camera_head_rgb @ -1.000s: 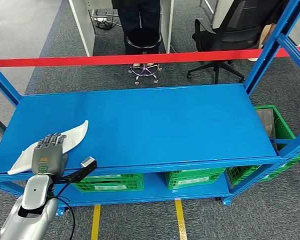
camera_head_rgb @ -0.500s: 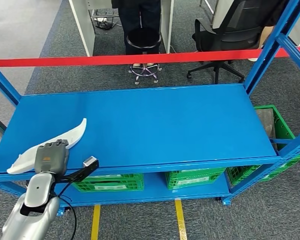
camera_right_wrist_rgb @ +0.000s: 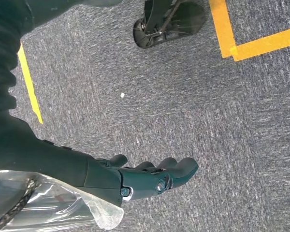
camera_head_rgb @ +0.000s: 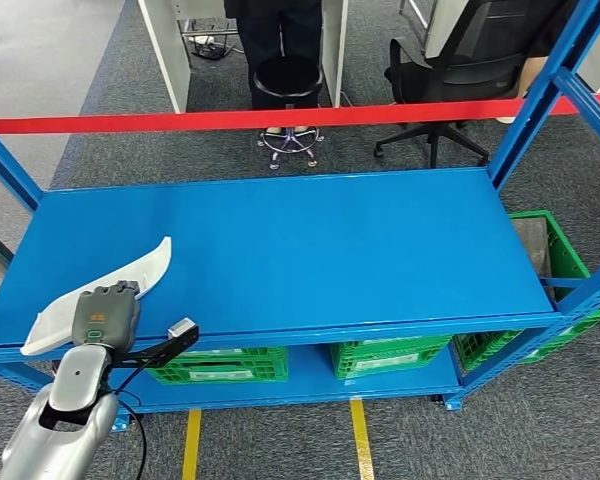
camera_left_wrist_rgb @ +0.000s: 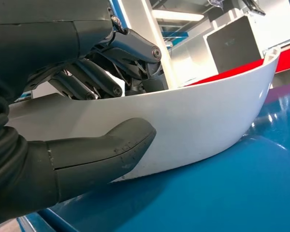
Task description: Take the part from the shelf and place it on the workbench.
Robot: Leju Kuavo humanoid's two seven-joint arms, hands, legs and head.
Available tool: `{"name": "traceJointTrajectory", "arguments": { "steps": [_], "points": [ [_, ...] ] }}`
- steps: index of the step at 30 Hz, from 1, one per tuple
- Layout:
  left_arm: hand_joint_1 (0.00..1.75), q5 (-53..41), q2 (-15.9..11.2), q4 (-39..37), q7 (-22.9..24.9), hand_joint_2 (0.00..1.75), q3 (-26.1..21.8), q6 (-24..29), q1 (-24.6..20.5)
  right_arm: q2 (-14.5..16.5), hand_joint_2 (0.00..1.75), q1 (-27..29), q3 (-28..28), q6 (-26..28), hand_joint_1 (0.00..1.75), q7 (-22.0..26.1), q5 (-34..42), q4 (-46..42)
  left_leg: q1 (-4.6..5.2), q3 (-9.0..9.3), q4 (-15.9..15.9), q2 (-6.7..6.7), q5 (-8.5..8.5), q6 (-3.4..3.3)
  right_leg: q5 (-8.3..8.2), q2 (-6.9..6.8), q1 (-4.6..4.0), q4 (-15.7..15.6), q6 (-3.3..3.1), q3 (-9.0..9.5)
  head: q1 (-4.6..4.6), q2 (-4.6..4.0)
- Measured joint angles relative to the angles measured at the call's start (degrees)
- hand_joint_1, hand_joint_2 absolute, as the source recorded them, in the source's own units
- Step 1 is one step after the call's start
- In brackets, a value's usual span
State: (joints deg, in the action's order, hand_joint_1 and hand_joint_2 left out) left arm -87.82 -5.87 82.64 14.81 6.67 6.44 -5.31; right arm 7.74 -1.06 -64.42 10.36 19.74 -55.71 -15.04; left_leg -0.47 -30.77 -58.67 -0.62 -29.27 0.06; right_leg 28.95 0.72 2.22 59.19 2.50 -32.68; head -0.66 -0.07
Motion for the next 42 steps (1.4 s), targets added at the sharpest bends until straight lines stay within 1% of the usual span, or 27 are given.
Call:
{"name": "traceJointTrajectory", "arguments": {
  "steps": [6,13,15,19,23,25,27,29,30,31,32,33,34,35,36,37,38,39,40,41,42],
  "points": [
    [1.75,0.0,-0.3,-0.1,-0.8,1.75,0.1,0.5,0.0,0.0,1.75,0.0,-0.1,-0.1,0.0,0.2,-0.1,0.0,0.0,0.02,0.0,0.0,0.0,0.0,0.0,-0.01,0.0,0.0,0.0,0.02,-0.01,0.0],
    [1.75,0.0,-0.5,0.0,-2.7,1.75,0.2,4.3,0.5,0.0,1.75,0.0,-1.0,-0.2,0.0,0.7,-1.0,0.0,0.0,0.01,0.0,0.0,0.0,0.0,0.0,0.01,0.0,0.0,0.0,0.01,-0.01,0.0],
    [1.75,0.4,-0.5,0.2,-4.0,1.75,0.2,5.9,0.8,0.0,1.75,0.0,-1.4,-0.2,0.0,0.9,-1.2,0.0,0.0,0.0,0.0,0.0,0.0,0.0,0.0,0.01,0.0,0.0,0.0,0.0,-0.01,0.0],
    [1.75,2.9,-0.3,2.1,-8.5,1.75,0.4,10.2,2.2,0.0,1.75,-0.1,-2.0,-0.2,0.0,1.3,-1.8,0.0,0.0,-0.01,0.0,0.0,0.0,0.0,0.0,0.01,0.0,0.0,0.0,-0.02,-0.01,0.0],
    [1.75,4.9,0.2,4.0,-10.5,1.75,0.9,11.8,3.5,0.0,1.75,-0.1,-2.7,-0.1,0.0,1.4,-1.9,0.0,0.0,-0.02,0.0,0.01,-0.01,-0.01,0.0,0.04,0.0,0.0,0.0,-0.04,-0.01,0.0],
    [1.75,6.9,0.6,5.4,-12.0,1.75,1.0,13.7,4.3,0.1,1.75,-0.1,-3.0,0.0,0.0,1.4,-1.9,0.0,0.13,-0.12,-0.3,0.03,-0.11,-0.3,-0.16,0.01,0.2,-0.2,0.2,-0.04,-0.05,0.0],
    [1.75,8.6,1.0,7.4,-13.5,1.75,1.1,16.0,5.3,0.2,1.75,-0.1,-3.3,0.1,0.0,1.5,-2.0,0.0,0.29,-0.23,-0.6,0.06,-0.03,-0.8,-0.57,0.0,0.42,-0.5,0.62,0.03,-0.07,0.0],
    [1.75,10.2,1.8,9.7,-15.0,1.75,1.2,18.6,6.4,0.4,1.75,-0.1,-3.7,0.3,0.0,1.5,-2.0,0.0,0.12,0.21,0.7,0.28,0.88,-1.36,-0.55,-0.07,0.27,-0.8,1.02,0.08,0.01,0.0],
    [1.75,11.2,2.2,11.0,-15.8,1.75,1.4,20.1,7.0,0.4,1.75,-0.2,-3.9,0.4,0.0,1.6,-2.1,0.0,-0.01,0.55,1.6,0.46,1.45,-1.73,0.23,-0.17,0.17,-0.2,1.09,-0.21,0.06,0.0],
    [1.75,12.2,2.6,12.2,-16.7,1.75,1.5,21.7,7.7,0.4,1.75,-0.2,-4.1,0.5,0.0,1.7,-2.1,0.0,-0.14,0.81,2.3,0.66,1.95,-2.01,1.63,-0.28,0.04,1.5,1.08,-0.96,0.14,0.0],
    [1.75,13.5,3.0,13.2,-17.6,1.75,1.5,23.3,8.3,0.4,1.75,-0.2,-4.3,0.6,0.0,1.7,-2.1,0.0,-0.18,0.86,2.6,0.86,2.21,-2.16,3.5,-0.4,0.0,4.3,1.04,-2.19,0.2,0.0],
    [1.75,15.0,3.3,14.2,-18.6,1.75,1.5,24.8,9.1,0.4,1.75,-0.2,-4.5,0.7,0.0,1.7,-2.1,0.0,-0.16,0.72,2.7,0.96,2.31,-2.29,5.39,-0.41,-0.02,7.9,1.08,-3.62,0.2,0.0],
    [1.75,16.8,3.6,15.2,-19.7,1.75,1.5,26.1,9.8,0.5,1.75,-0.2,-4.7,0.7,0.0,1.7,-2.1,0.0,-0.13,0.51,2.6,1.06,2.34,-2.26,6.67,-0.41,-0.03,11.2,1.18,-4.88,0.19,0.0],
    [1.75,18.9,4.0,16.1,-20.9,1.75,1.5,27.2,10.6,0.5,1.75,-0.2,-4.9,0.8,0.0,1.7,-2.2,0.0,-0.13,0.33,2.4,1.13,2.35,-2.23,6.97,-0.43,0.0,13.0,1.32,-5.46,0.19,0.0],
    [1.75,21.3,4.3,16.9,-22.3,1.75,1.5,28.2,11.4,0.5,1.75,-0.2,-5.1,0.8,0.0,1.7,-2.2,0.0,-0.18,0.16,2.2,1.17,2.34,-2.16,6.16,-0.47,0.05,12.8,1.47,-5.05,0.18,0.0],
    [1.75,23.9,4.6,17.8,-24.0,1.75,1.5,29.1,12.2,0.5,1.75,-0.2,-5.3,0.9,0.0,1.7,-2.3,0.0,-0.3,0.0,1.9,1.17,2.29,-1.99,4.52,-0.55,0.15,10.4,1.62,-3.59,0.19,0.0],
    [1.75,26.8,5.0,18.6,-25.9,1.75,1.4,30.0,13.1,0.5,1.75,-0.2,-5.5,0.9,0.0,1.7,-2.4,0.0,-0.44,-0.18,1.5,1.17,2.16,-1.7,2.98,-0.64,0.26,6.7,1.8,-1.54,0.2,0.0],
    [1.75,29.7,5.4,19.4,-27.8,1.75,1.2,30.9,13.9,0.5,1.75,-0.3,-5.7,0.8,0.0,1.7,-2.6,0.0,-0.46,-0.51,1.0,1.14,1.99,-1.28,1.93,-0.67,0.23,3.4,1.85,0.48,0.26,0.0],
    [1.75,33.0,5.7,20.0,-29.9,1.75,0.9,31.5,14.7,0.6,1.75,-0.4,-5.7,0.7,0.0,1.7,-2.8,0.0,-0.41,-0.83,0.5,1.09,1.87,-0.84,1.47,-0.61,0.19,1.2,1.7,1.78,0.31,0.0],
    [1.75,36.6,6.1,20.7,-32.2,1.75,0.6,31.8,15.4,0.6,1.75,-0.5,-5.8,0.6,0.0,1.7,-3.1,0.0,-0.32,-1.16,0.0,1.04,1.87,-0.43,1.64,-0.5,0.1,0.3,1.32,2.31,0.34,0.0],
    [1.75,40.3,6.6,21.2,-34.6,1.75,0.1,31.6,16.1,0.7,1.75,-0.5,-5.9,0.6,0.0,1.7,-3.4,0.0,-0.21,-1.44,-0.2,0.99,2.0,-0.06,1.74,-0.37,-0.05,0.4,0.83,2.28,0.37,0.0]
  ]
}}
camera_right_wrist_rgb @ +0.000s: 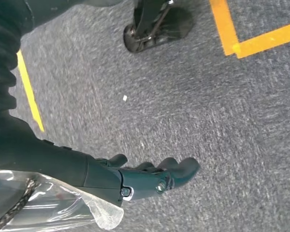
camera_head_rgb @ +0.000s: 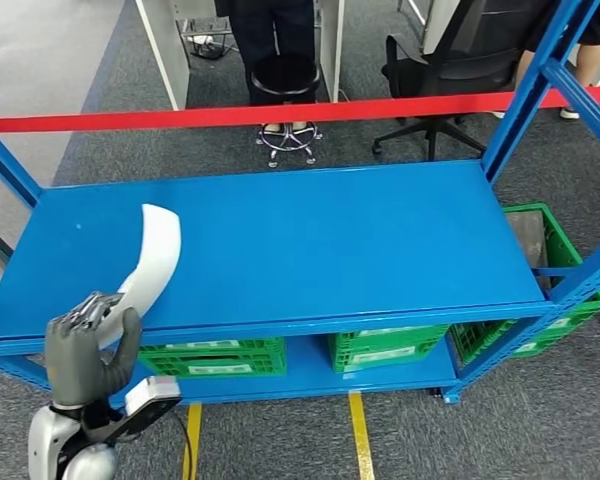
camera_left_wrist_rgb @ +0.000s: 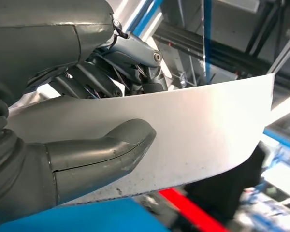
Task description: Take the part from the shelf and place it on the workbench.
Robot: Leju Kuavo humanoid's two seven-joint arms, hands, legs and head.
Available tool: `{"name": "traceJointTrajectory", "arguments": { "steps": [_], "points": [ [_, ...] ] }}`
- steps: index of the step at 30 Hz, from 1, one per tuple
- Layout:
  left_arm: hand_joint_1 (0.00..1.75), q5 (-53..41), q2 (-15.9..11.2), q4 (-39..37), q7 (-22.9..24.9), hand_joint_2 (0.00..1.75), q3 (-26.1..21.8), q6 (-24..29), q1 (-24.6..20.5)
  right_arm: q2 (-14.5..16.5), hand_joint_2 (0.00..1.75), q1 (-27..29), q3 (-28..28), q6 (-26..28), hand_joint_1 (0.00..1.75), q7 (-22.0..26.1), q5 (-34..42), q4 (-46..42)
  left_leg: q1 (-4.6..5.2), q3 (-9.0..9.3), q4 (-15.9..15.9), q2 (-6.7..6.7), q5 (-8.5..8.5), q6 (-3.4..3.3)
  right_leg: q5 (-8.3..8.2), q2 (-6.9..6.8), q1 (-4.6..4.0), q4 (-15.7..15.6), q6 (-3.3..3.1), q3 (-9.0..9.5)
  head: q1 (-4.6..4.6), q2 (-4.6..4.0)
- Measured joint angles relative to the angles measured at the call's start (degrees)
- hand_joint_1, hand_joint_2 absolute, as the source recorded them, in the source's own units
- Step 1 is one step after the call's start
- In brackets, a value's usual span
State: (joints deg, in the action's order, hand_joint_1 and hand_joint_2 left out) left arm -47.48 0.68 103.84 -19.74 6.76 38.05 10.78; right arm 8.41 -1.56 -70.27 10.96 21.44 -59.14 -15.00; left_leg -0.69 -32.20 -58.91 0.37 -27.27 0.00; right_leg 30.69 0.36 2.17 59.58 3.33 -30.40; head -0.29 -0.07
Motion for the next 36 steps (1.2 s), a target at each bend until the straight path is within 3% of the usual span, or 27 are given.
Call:
{"name": "traceJointTrajectory", "arguments": {
  "steps": [2,3,5,7,8,9,10,12,14,17,18,19,22,23,24,25,26,27,28,29,30,31,33,34,36],
  "points": [
    [1.75,8.4,1.0,0.7,-5.0,1.75,-1.3,-1.1,1.4,0.0,1.75,0.1,-0.2,0.0,0.0,0.0,-0.6,0.0,-0.1,-0.27,-0.3,-0.08,0.09,0.6,-0.21,0.01,0.0,0.1,-1.1,-0.59,-0.07,0.0],
    [1.75,12.1,1.6,1.0,-7.2,1.75,-2.1,-1.9,2.1,0.0,1.75,0.1,-0.2,-0.1,0.0,0.1,-0.8,0.0,-0.2,-0.58,-0.9,-0.12,-0.73,0.86,-0.52,-0.07,0.0,0.1,-1.62,-0.9,-0.14,0.0],
    [1.75,18.7,3.1,1.3,-11.3,1.75,-4.2,-4.0,3.2,0.0,1.75,0.1,-0.4,-0.6,0.0,0.3,-1.3,0.0,-0.33,-2.15,-5.3,-0.19,-4.81,1.22,-1.28,-0.3,-0.07,-0.1,-2.68,-1.8,-0.27,0.0],
    [1.75,23.7,4.8,1.6,-14.7,1.75,-6.5,-6.5,4.4,0.0,1.75,0.1,-0.6,-1.6,0.0,0.6,-1.7,0.0,-0.32,-4.13,-12.5,-0.2,-9.35,1.34,-2.07,-0.43,-0.41,0.0,-3.21,-2.95,-0.32,0.0],
    [1.75,25.2,5.5,1.6,-15.7,1.75,-7.7,-7.4,4.9,0.0,1.75,0.2,-0.7,-2.0,0.0,0.7,-1.9,0.0,-0.3,-4.43,-14.9,-0.2,-10.19,1.28,-2.49,-0.47,-0.61,0.0,-3.32,-3.5,-0.33,0.0],
    [1.75,26.2,6.1,1.6,-16.3,1.75,-8.6,-7.9,5.3,0.0,1.75,0.2,-0.7,-2.2,0.0,0.8,-2.0,0.0,-0.25,-3.82,-15.3,-0.2,-9.74,1.07,-2.93,-0.5,-0.82,0.0,-3.37,-4.05,-0.32,0.0],
    [1.75,26.6,6.6,1.6,-16.6,1.75,-9.4,-8.1,5.6,0.1,1.75,0.2,-0.8,-2.4,0.0,0.8,-2.0,0.0,-0.15,-2.32,-13.7,-0.21,-8.31,0.74,-3.37,-0.52,-1.02,0.0,-3.38,-4.57,-0.33,0.0],
    [1.75,26.9,7.3,1.9,-16.8,1.75,-10.5,-8.4,5.9,0.2,1.75,0.2,-0.8,-2.5,0.0,0.9,-2.1,0.0,0.25,2.74,-6.0,-0.21,-5.48,-0.38,-4.26,-0.53,-1.29,0.0,-3.28,-5.44,-0.31,0.0],
    [1.75,27.0,7.9,2.3,-16.9,1.75,-11.2,-8.4,6.1,0.3,1.75,0.2,-0.8,-2.5,0.0,0.9,-2.1,0.0,0.73,6.55,0.7,-0.25,-4.93,-1.01,-5.21,-0.54,-1.29,-0.2,-2.8,-5.85,-0.27,0.0],
    [1.75,27.0,8.6,2.6,-16.9,1.75,-12.0,-8.5,6.3,0.4,1.75,0.2,-0.8,-2.5,0.0,1.0,-2.1,0.0,1.05,6.63,2.8,-0.22,-4.06,-1.19,-6.64,-0.59,-1.01,-0.9,-1.57,-6.0,-0.4,0.0],
    [1.75,27.0,8.8,2.7,-16.9,1.75,-12.1,-8.5,6.4,0.4,1.75,0.3,-0.9,-2.6,0.0,1.0,-2.2,0.0,0.96,6.17,3.1,-0.13,-3.37,-1.43,-6.12,-0.56,-0.98,-0.7,-1.28,-6.3,-0.42,0.0],
    [1.75,27.1,9.0,2.7,-16.9,1.75,-12.3,-8.6,6.4,0.4,1.75,0.3,-0.9,-2.6,0.0,1.0,-2.2,0.0,0.84,5.53,3.4,-0.03,-2.56,-1.75,-4.42,-0.52,-1.0,0.3,-1.08,-6.84,-0.31,0.0],
    [1.75,28.1,9.7,2.8,-17.5,1.75,-12.7,-9.6,6.6,0.4,1.75,0.3,-0.9,-3.2,0.0,1.0,-2.4,0.1,0.85,3.06,3.5,0.14,-0.46,-2.3,3.98,-0.42,-1.03,9.3,-0.79,-9.07,-0.06,0.0],
    [1.75,28.9,10.1,2.8,-18.0,1.75,-13.0,-10.2,6.8,0.4,1.75,0.3,-0.9,-3.6,0.0,1.0,-2.5,0.1,0.92,2.19,3.4,0.19,0.19,-2.28,5.1,-0.43,-1.03,12.4,-0.69,-9.32,-0.05,0.0],
    [1.75,29.7,10.4,2.8,-18.7,1.75,-13.4,-10.9,6.9,0.4,1.75,0.3,-1.0,-4.0,0.0,0.9,-2.6,0.1,0.96,1.25,3.3,0.23,0.83,-2.22,4.7,-0.43,-1.03,14.1,-0.6,-8.91,-0.05,0.0],
    [1.75,30.7,10.9,2.8,-19.2,1.75,-13.9,-11.7,7.0,0.4,1.75,0.4,-1.1,-4.3,0.0,0.9,-2.6,0.1,0.97,0.31,3.1,0.26,1.43,-2.13,3.18,-0.44,-1.03,14.1,-0.56,-7.7,-0.03,0.0],
    [1.75,31.7,11.4,2.8,-19.6,1.75,-14.5,-12.5,7.2,0.4,1.75,0.4,-1.1,-4.6,0.0,0.8,-2.7,0.1,0.95,-0.62,2.7,0.27,1.97,-1.97,1.3,-0.44,-1.02,12.1,-0.56,-5.44,-0.04,0.0],
    [1.75,32.7,11.8,2.8,-19.8,1.75,-15.0,-13.2,7.3,0.4,1.75,0.4,-1.2,-4.7,0.0,0.8,-2.8,0.1,0.94,-1.42,2.3,0.27,2.41,-1.77,0.17,-0.44,-0.99,8.5,-0.58,-2.51,-0.04,0.0],
    [1.75,33.8,12.3,2.8,-19.9,1.75,-15.6,-14.0,7.4,0.4,1.75,0.3,-1.2,-4.7,0.0,0.7,-2.9,0.1,0.99,-2.11,1.9,0.26,2.76,-1.51,0.22,-0.41,-1.03,4.1,-0.64,0.79,-0.05,0.0],
    [1.75,34.7,12.8,2.9,-19.9,1.75,-16.2,-14.8,7.5,0.4,1.75,0.3,-1.3,-4.7,0.0,0.7,-3.0,0.1,1.06,-2.6,1.4,0.26,3.11,-1.23,0.95,-0.35,-1.07,0.2,-0.83,3.41,-0.1,0.0],
    [1.75,35.6,13.1,2.9,-19.9,1.75,-16.8,-15.4,7.5,0.4,1.75,0.2,-1.3,-4.7,0.0,0.7,-3.1,0.1,1.13,-2.91,1.2,0.27,3.49,-0.95,1.93,-0.3,-1.15,-2.3,-1.08,4.82,-0.13,0.0],
    [1.75,36.3,13.5,3.0,-19.9,1.75,-17.4,-16.0,7.6,0.5,1.75,0.2,-1.3,-4.8,0.0,0.6,-3.2,0.1,1.15,-3.13,1.0,0.27,3.95,-0.69,2.45,-0.26,-1.3,-3.6,-1.42,5.33,-0.16,0.0],
    [1.75,37.3,14.2,3.0,-19.9,1.75,-18.5,-16.7,7.7,0.6,1.75,0.4,-1.3,-4.8,0.0,0.3,-3.5,0.1,1.0,-3.52,0.9,0.15,4.39,-0.16,1.88,-0.42,-1.32,-3.7,-2.31,4.35,-0.14,0.0],
    [1.75,37.8,14.5,3.1,-19.9,1.75,-19.1,-17.0,7.8,0.7,1.75,0.5,-1.3,-4.8,0.0,0.2,-3.7,0.1,0.91,-3.86,0.3,0.06,3.29,0.17,1.36,-0.56,-1.28,-3.6,-2.79,3.84,-0.18,0.0],
    [1.75,39.3,15.1,3.1,-19.9,1.75,-20.3,-18.0,7.9,0.8,1.75,0.5,-1.4,-4.7,0.0,-0.1,-4.3,0.2,0.7,-5.02,-4.3,-0.07,-1.98,0.82,0.14,-0.84,-1.2,-3.6,-3.5,2.51,-0.3,0.0]
  ]
}}
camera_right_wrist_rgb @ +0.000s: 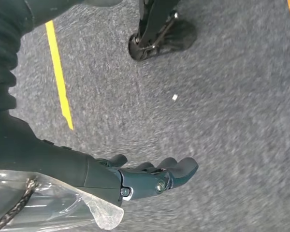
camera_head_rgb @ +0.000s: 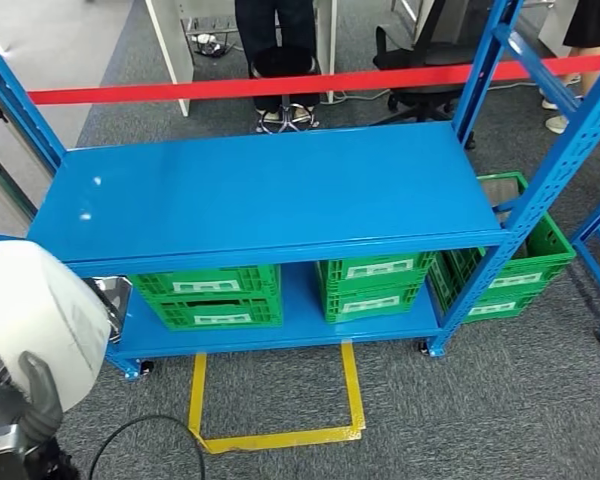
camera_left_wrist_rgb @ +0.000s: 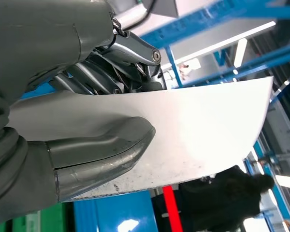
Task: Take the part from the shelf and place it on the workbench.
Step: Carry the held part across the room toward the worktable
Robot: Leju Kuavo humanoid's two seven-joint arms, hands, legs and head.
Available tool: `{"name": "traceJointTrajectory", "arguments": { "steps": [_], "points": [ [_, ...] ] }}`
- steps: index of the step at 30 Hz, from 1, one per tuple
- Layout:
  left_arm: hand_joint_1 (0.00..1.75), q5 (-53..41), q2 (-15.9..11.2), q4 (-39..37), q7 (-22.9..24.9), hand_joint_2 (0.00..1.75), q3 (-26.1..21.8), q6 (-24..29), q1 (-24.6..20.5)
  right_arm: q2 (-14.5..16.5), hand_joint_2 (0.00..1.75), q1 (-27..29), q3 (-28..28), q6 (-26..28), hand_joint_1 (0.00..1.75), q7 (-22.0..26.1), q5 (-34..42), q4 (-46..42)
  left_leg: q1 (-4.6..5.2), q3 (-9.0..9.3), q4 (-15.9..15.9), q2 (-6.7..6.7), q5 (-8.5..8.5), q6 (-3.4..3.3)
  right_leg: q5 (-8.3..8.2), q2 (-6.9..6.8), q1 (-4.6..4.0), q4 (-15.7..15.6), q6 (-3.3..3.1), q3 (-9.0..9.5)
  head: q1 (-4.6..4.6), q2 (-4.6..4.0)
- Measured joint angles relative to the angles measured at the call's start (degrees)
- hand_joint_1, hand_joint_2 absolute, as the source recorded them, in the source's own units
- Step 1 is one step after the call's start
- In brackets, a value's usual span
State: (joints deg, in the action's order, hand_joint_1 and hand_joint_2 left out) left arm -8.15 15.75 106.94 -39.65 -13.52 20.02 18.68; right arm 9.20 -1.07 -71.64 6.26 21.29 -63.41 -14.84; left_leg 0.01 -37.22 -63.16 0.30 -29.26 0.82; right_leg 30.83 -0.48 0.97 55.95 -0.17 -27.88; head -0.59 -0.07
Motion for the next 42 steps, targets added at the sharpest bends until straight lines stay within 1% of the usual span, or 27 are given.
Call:
{"name": "traceJointTrajectory", "arguments": {
  "steps": [2,3,4,5,7,9,10,12,13,14,17,18,19,20,22,24,26,28,30,32,33,34,36,37,39,40,42],
  "points": [
    [1.75,1.8,0.5,0.0,0.0,1.75,-1.3,-1.5,0.0,0.0,1.75,0.0,0.0,0.1,0.0,-0.1,-0.6,0.0,-0.16,-1.18,-7.4,-0.01,-5.21,0.43,-1.28,-0.12,-0.09,0.2,-0.23,-1.39,-0.08,0.0],
    [1.75,2.5,0.8,0.0,0.0,1.75,-1.9,-2.3,0.0,0.0,1.75,-0.1,0.0,0.1,0.0,-0.2,-0.8,0.0,-0.2,-1.14,-10.0,-0.01,-5.94,0.49,-1.89,-0.15,-0.14,0.4,-0.2,-2.18,-0.09,0.0],
    [1.75,3.1,1.1,0.0,0.0,1.75,-2.5,-3.1,0.0,0.0,1.75,-0.1,0.0,0.1,0.0,-0.2,-0.9,0.0,-0.22,-0.27,-10.7,-0.02,-5.37,0.44,-2.47,-0.17,-0.18,0.6,-0.15,-3.02,-0.09,0.0],
    [1.75,3.6,1.4,0.0,0.0,1.75,-3.1,-3.8,0.0,0.0,1.75,-0.1,0.0,0.0,0.0,-0.2,-1.1,0.0,-0.22,1.6,-9.0,-0.03,-3.93,0.27,-3.01,-0.17,-0.22,0.9,-0.08,-3.93,-0.09,0.0],
    [1.75,4.0,1.9,0.1,0.0,1.75,-4.0,-4.7,0.0,0.0,1.75,-0.1,0.0,0.0,0.0,-0.2,-1.2,0.0,-0.11,7.31,-0.9,-0.14,-1.54,-0.45,-3.98,-0.1,-0.32,1.3,0.17,-5.4,-0.09,0.0],
    [1.75,4.2,2.3,0.3,0.0,1.75,-4.7,-5.1,-0.1,0.1,1.75,-0.3,0.0,0.0,0.0,-0.2,-1.3,0.0,0.15,11.45,6.2,-0.26,-1.49,-1.13,-5.0,-0.06,-0.36,1.3,0.72,-6.23,-0.06,0.0],
    [1.75,4.3,2.5,0.4,0.0,1.75,-5.1,-5.3,-0.1,0.1,1.75,-0.3,0.0,-0.1,0.0,-0.2,-1.4,0.0,0.32,12.01,7.7,-0.29,-1.8,-1.35,-5.57,-0.07,-0.32,1.2,1.13,-6.53,-0.04,0.0],
    [1.75,4.6,2.9,0.6,0.0,1.75,-5.6,-5.5,0.0,0.1,1.75,-0.3,0.0,-0.2,0.0,-0.2,-1.6,0.0,0.38,11.31,8.4,-0.18,-0.93,-1.78,-6.45,-0.05,-0.19,0.9,1.97,-6.99,-0.05,0.0],
    [1.75,4.8,3.1,0.6,0.0,1.75,-5.9,-5.5,0.0,0.0,1.75,-0.3,0.0,-0.4,0.0,-0.2,-1.7,0.0,0.3,10.78,8.6,-0.06,-0.28,-2.15,-5.81,0.02,-0.17,1.2,2.27,-7.47,-0.01,0.0],
    [1.75,5.0,3.3,0.7,0.0,1.75,-6.1,-5.6,0.0,0.0,1.75,-0.3,0.0,-0.5,0.0,-0.2,-1.9,0.0,0.18,10.11,8.8,0.08,0.42,-2.52,-4.03,0.11,-0.18,2.5,2.49,-8.15,0.08,0.0],
    [1.75,5.3,3.7,1.0,0.0,1.75,-6.7,-5.6,0.4,-0.1,1.75,-0.4,0.0,-0.8,0.0,-0.1,-3.0,0.1,0.31,7.58,8.6,0.28,2.33,-3.2,4.25,0.25,-0.18,13.0,2.85,-11.15,0.3,0.0],
    [1.75,5.4,3.7,1.0,0.0,1.75,-6.9,-5.6,0.6,-0.1,1.75,-0.4,0.0,-0.9,0.0,-0.1,-3.3,0.1,0.43,6.63,8.4,0.31,2.94,-3.25,5.32,0.25,-0.19,16.2,2.93,-11.54,0.29,0.0],
    [1.75,5.6,3.8,1.0,0.0,1.75,-7.2,-5.6,0.7,-0.2,1.75,-0.5,0.0,-1.0,0.0,0.0,-3.7,0.1,0.54,5.68,8.2,0.33,3.51,-3.25,4.93,0.25,-0.21,17.6,2.95,-11.03,0.28,0.0],
    [1.75,5.9,3.9,1.0,0.0,1.75,-7.5,-5.6,0.9,-0.3,1.75,-0.5,0.0,-1.2,0.0,0.1,-4.0,0.1,0.61,4.79,7.9,0.34,4.03,-3.2,3.45,0.26,-0.23,16.9,2.88,-9.45,0.28,0.0],
    [1.75,6.3,4.0,1.3,0.0,1.75,-8.0,-5.6,1.4,-0.4,1.75,-0.6,0.2,-1.3,0.0,0.3,-4.6,0.1,0.7,3.37,7.4,0.32,4.89,-2.96,0.57,0.28,-0.32,9.9,2.46,-3.6,0.28,0.0],
    [1.75,6.4,4.1,1.7,0.0,1.75,-8.4,-5.5,1.8,-0.4,1.75,-0.8,0.3,-1.4,0.0,0.5,-4.9,0.1,0.83,2.42,6.8,0.34,5.69,-2.55,0.71,0.34,-0.53,1.5,2.03,2.14,0.25,0.0],
    [1.75,6.4,4.1,2.1,0.0,1.75,-8.7,-5.4,2.0,-0.5,1.75,-0.9,0.3,-1.4,0.0,0.5,-5.1,0.1,0.84,1.8,6.6,0.39,6.72,-2.1,1.43,0.43,-0.73,-1.9,1.76,3.87,0.22,0.0],
    [1.75,6.4,4.2,2.4,0.0,1.75,-9.0,-5.2,2.3,-0.4,1.75,-0.9,0.4,-1.5,0.0,0.4,-5.5,0.2,0.77,1.17,6.3,0.18,6.4,-1.51,0.73,0.31,-0.48,-2.1,1.15,2.86,0.18,0.0],
    [1.75,6.4,4.2,2.6,0.0,1.75,-9.2,-4.8,2.7,-0.4,1.75,-0.9,0.5,-1.6,0.0,0.1,-6.1,0.4,0.55,0.05,2.8,-0.1,2.17,-0.74,-0.3,0.06,-0.16,-2.0,0.25,1.66,-0.06,0.0],
    [1.75,6.5,4.2,2.7,0.0,1.75,-9.3,-4.5,3.1,-0.4,1.75,-0.9,0.9,-1.6,0.0,-0.1,-6.8,0.4,0.1,-1.41,-4.8,-0.16,-3.45,-0.04,-1.2,-0.08,-0.2,-1.4,-0.2,0.2,-0.26,0.0],
    [1.75,6.6,4.2,2.7,0.0,1.75,-9.4,-4.3,3.3,-0.4,1.75,-0.9,1.2,-1.6,0.0,-0.2,-7.1,0.4,-0.11,-1.73,-8.2,-0.16,-4.85,0.24,-1.61,-0.17,-0.2,-1.0,-0.19,-0.73,-0.28,0.0],
    [1.75,6.7,4.2,2.7,0.0,1.75,-9.4,-4.3,3.6,-0.4,1.75,-0.9,1.4,-1.5,0.0,-0.3,-7.4,0.5,-0.3,-1.4,-10.0,-0.16,-4.96,0.45,-1.97,-0.26,-0.19,-0.5,-0.15,-1.7,-0.27,0.0],
    [1.75,6.8,4.2,2.7,0.0,1.75,-9.5,-4.0,4.0,-0.4,1.75,-1.0,1.8,-1.3,0.0,-0.3,-7.9,0.5,-0.62,2.03,-7.3,-0.13,-2.32,0.66,-2.51,-0.46,-0.12,0.6,0.05,-3.53,-0.27,0.0],
    [1.75,6.8,4.2,2.8,0.0,1.75,-9.6,-3.8,4.1,-0.4,1.75,-1.1,2.0,-1.2,0.0,-0.3,-8.1,0.6,-0.73,4.72,-3.4,-0.02,-1.34,0.65,-2.73,-0.53,-0.08,1.1,0.22,-4.28,-0.27,0.0],
    [1.75,6.7,4.2,3.0,0.0,1.75,-9.6,-3.5,4.5,-0.4,1.75,-1.2,2.4,-1.0,0.0,-0.2,-8.7,0.7,-0.57,9.32,3.9,0.22,-1.22,0.36,-3.27,-0.7,-0.16,1.9,0.84,-5.33,-0.23,0.0],
    [1.75,6.5,4.2,3.2,0.0,1.75,-9.7,-3.2,4.6,-0.4,1.75,-1.3,2.6,-0.8,0.0,-0.2,-9.0,0.7,-0.41,10.27,5.9,0.28,-1.7,0.07,-3.67,-0.81,-0.19,2.0,1.2,-5.62,-0.22,0.0],
    [1.75,6.3,4.2,3.4,0.0,1.75,-9.7,-2.6,5.0,-0.3,1.75,-1.4,3.1,-0.6,0.0,-0.2,-9.8,0.8,-0.2,10.02,6.7,0.16,-1.34,-0.81,-4.58,-1.05,-0.17,1.8,1.97,-5.96,-0.18,0.0]
  ]
}}
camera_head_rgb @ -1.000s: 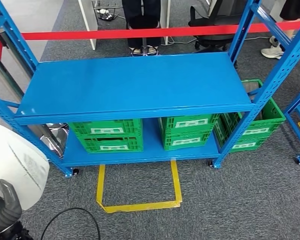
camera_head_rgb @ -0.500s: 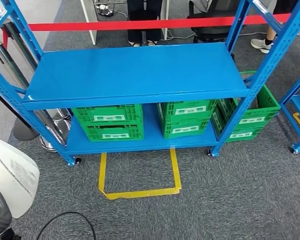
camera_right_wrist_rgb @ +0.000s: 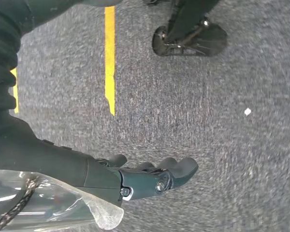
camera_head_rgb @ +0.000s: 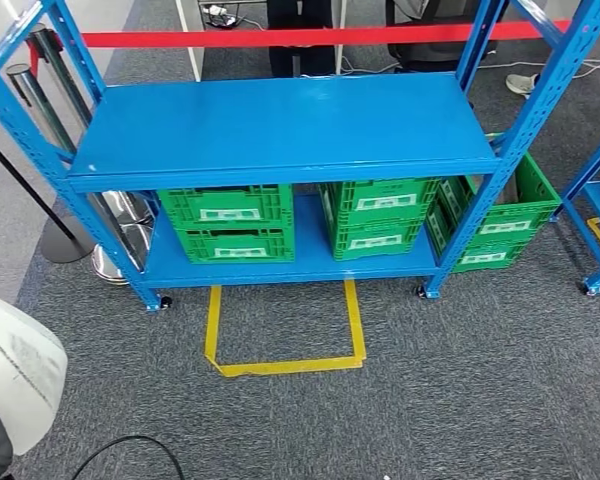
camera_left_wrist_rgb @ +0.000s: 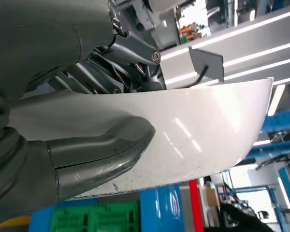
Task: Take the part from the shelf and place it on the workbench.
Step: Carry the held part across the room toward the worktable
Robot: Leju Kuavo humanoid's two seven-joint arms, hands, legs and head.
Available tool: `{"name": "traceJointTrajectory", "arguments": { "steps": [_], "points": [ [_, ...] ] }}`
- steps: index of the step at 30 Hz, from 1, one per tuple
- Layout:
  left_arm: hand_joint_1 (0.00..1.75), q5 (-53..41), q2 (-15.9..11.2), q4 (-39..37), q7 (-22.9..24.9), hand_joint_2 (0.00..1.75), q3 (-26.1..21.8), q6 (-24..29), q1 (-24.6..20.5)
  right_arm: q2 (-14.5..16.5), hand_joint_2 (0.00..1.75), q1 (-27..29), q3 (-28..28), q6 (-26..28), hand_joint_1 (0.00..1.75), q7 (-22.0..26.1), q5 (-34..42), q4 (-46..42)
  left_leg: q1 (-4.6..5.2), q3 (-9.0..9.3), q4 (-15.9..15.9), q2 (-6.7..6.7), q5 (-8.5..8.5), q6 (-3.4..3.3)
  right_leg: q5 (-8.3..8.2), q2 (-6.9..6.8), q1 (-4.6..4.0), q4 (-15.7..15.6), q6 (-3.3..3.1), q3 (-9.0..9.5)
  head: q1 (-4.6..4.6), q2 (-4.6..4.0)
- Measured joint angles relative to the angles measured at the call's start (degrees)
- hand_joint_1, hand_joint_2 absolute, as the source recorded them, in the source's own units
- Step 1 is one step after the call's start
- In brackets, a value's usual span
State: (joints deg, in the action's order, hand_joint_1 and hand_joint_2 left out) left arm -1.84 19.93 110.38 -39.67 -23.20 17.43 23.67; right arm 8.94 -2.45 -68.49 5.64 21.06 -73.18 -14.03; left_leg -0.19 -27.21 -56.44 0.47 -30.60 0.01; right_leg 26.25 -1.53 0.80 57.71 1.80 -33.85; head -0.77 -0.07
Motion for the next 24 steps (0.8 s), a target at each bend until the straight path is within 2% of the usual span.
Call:
{"name": "traceJointTrajectory", "arguments": {
  "steps": [1,2,3,5,6,7,8,9,10,11,12,13,14,16,17,18,20,21,22,23,24],
  "points": [
    [1.75,-0.1,0.0,0.1,0.0,1.75,0.0,0.3,0.2,0.0,1.75,-0.1,0.3,0.0,0.0,-0.1,-0.4,0.1,-0.02,-0.47,0.2,-0.03,0.59,-0.51,0.27,0.1,0.08,0.1,0.3,-0.25,0.0,0.0],
    [1.75,-0.4,0.1,0.2,0.0,1.75,0.0,0.7,0.3,0.1,1.75,-0.1,0.5,0.1,0.0,-0.2,-0.6,0.1,-0.08,-1.09,0.3,-0.08,1.25,-1.09,1.62,0.32,0.12,0.9,0.52,-0.69,0.07,0.0],
    [1.75,-0.9,0.1,0.3,0.0,1.75,0.1,1.1,0.3,0.1,1.75,-0.1,0.7,0.2,0.0,-0.3,-0.9,0.2,-0.14,-1.8,0.5,-0.17,1.96,-1.57,3.99,0.63,0.14,2.7,0.64,-1.34,0.13,0.0],
    [1.75,-1.9,0.3,0.4,0.0,1.75,0.4,2.0,0.5,0.2,1.75,-0.2,1.2,0.4,0.0,-0.3,-1.3,0.2,0.02,-3.42,0.5,-0.58,3.31,-2.13,9.92,1.16,0.14,9.0,0.6,-2.79,0.21,0.0],
    [1.75,-2.2,0.3,0.4,0.0,1.75,0.5,2.5,0.7,0.3,1.75,-0.3,1.4,0.5,0.0,-0.3,-1.6,0.2,0.16,-4.3,0.4,-0.85,4.01,-2.19,11.59,1.26,0.11,12.4,0.56,-3.16,0.2,0.0],
    [1.75,-2.3,0.4,0.4,0.0,1.75,0.7,2.8,0.9,0.3,1.75,-0.4,1.7,0.7,0.0,-0.3,-2.0,0.2,0.31,-5.26,0.3,-1.16,4.72,-2.21,11.84,1.31,0.07,14.6,0.46,-2.97,0.18,0.0],
    [1.75,-2.4,0.4,0.4,0.0,1.75,0.8,3.1,1.0,0.4,1.75,-0.5,2.0,0.9,0.0,-0.3,-2.3,0.3,0.44,-6.26,0.1,-1.53,5.42,-2.18,10.77,1.39,0.01,15.3,0.3,-2.06,0.17,0.0],
    [1.75,-2.4,0.4,0.4,0.0,1.75,0.8,3.4,1.1,0.4,1.75,-0.5,2.3,1.0,0.0,-0.3,-2.6,0.3,0.54,-7.26,-0.1,-2.0,6.12,-2.09,8.88,1.59,-0.07,14.1,0.05,-0.26,0.16,0.0],
    [1.75,-2.4,0.4,0.4,0.0,1.75,0.9,3.5,1.1,0.4,1.75,-0.5,2.5,1.1,0.0,-0.4,-2.8,0.3,0.61,-8.25,-0.3,-2.57,6.86,-1.96,7.05,2.13,-0.15,11.1,-0.29,2.43,0.18,0.0],
    [1.75,-2.4,0.5,0.4,0.0,1.75,0.9,3.6,1.2,0.4,1.75,-0.6,2.7,1.2,0.0,-0.4,-2.9,0.3,0.71,-9.14,-0.5,-3.18,7.61,-1.78,6.36,3.22,-0.23,7.0,-0.67,5.61,0.17,0.0],
    [1.75,-2.4,0.5,0.4,0.0,1.75,1.0,3.6,1.2,0.4,1.75,-0.7,2.9,1.2,0.0,-0.4,-3.0,0.3,0.81,-9.87,-0.6,-3.75,8.37,-1.57,6.56,4.37,-0.19,2.4,-0.93,8.52,0.12,0.0],
    [1.75,-2.4,0.5,0.5,0.0,1.75,1.0,3.6,1.2,0.5,1.75,-0.7,2.9,1.2,0.0,-0.4,-3.0,0.3,0.9,-10.44,-0.7,-4.27,9.17,-1.34,7.28,5.26,-0.23,-1.1,-1.08,10.55,0.1,0.0],
    [1.75,-2.4,0.5,0.6,0.0,1.75,1.1,3.6,1.3,0.6,1.75,-0.8,3.0,1.3,0.0,-0.4,-3.0,0.3,0.9,-10.8,-0.5,-4.77,9.97,-1.05,8.06,5.65,-0.28,-3.2,-1.19,11.5,0.06,0.0],
    [1.75,-2.4,0.5,0.8,0.0,1.75,1.3,3.7,1.6,0.8,1.75,-0.7,3.2,1.3,0.0,-0.4,-3.1,0.3,0.88,-11.39,-0.2,-5.7,11.13,-0.38,7.62,4.49,-0.2,-3.9,-1.56,10.92,0.11,-0.01],
    [1.75,-2.4,0.5,0.9,0.0,1.75,1.3,3.7,1.7,0.9,1.75,-0.6,3.3,1.3,0.0,-0.4,-3.0,0.4,0.84,-11.7,-0.6,-5.37,10.21,0.02,7.03,3.7,-0.09,-3.9,-1.89,10.33,0.06,-0.01],
    [1.75,-2.4,0.5,0.9,0.0,1.75,1.3,3.8,1.9,0.9,1.75,-0.5,3.3,1.3,0.0,-0.4,-3.0,0.4,0.78,-12.05,-2.0,-4.56,7.97,0.43,6.39,2.8,0.0,-3.9,-2.29,9.68,-0.01,-0.02],
    [1.75,-2.2,0.5,0.9,0.0,1.75,1.3,4.1,2.0,1.0,1.75,-0.3,3.4,1.3,0.0,-0.4,-3.1,0.5,0.36,-12.64,-8.1,-2.21,0.86,1.28,5.25,1.07,-0.08,-3.7,-2.72,8.39,-0.21,-0.02],
    [1.75,-2.0,0.5,0.9,0.0,1.75,1.3,4.2,2.0,1.0,1.75,-0.3,3.5,1.3,0.0,-0.4,-3.2,0.5,0.08,-12.8,-12.1,-1.56,-1.72,1.67,4.72,0.12,-0.14,-3.5,-2.77,7.66,-0.24,-0.02],
    [1.75,-1.9,0.5,0.9,0.0,1.75,1.4,4.3,2.0,1.0,1.75,-0.3,3.6,1.3,0.0,-0.3,-3.2,0.5,-0.19,-12.71,-15.5,-1.19,-2.73,1.99,4.23,-0.78,-0.17,-3.3,-2.66,6.85,-0.26,-0.02],
    [1.75,-1.8,0.5,0.9,0.0,1.75,1.4,4.4,2.1,1.0,1.75,-0.3,3.7,1.4,0.0,-0.3,-3.3,0.5,-0.43,-12.09,-17.6,-0.96,-2.12,2.23,3.78,-1.69,-0.17,-2.9,-2.54,6.04,-0.27,-0.02],
    [1.75,-1.9,0.4,0.9,0.0,1.75,1.4,4.5,2.2,1.0,1.75,-0.4,3.7,1.4,0.0,-0.2,-3.3,0.5,-0.62,-10.77,-17.8,-0.74,-0.51,2.37,3.37,-2.54,-0.17,-2.4,-2.39,5.16,-0.27,-0.02]
  ]
}}
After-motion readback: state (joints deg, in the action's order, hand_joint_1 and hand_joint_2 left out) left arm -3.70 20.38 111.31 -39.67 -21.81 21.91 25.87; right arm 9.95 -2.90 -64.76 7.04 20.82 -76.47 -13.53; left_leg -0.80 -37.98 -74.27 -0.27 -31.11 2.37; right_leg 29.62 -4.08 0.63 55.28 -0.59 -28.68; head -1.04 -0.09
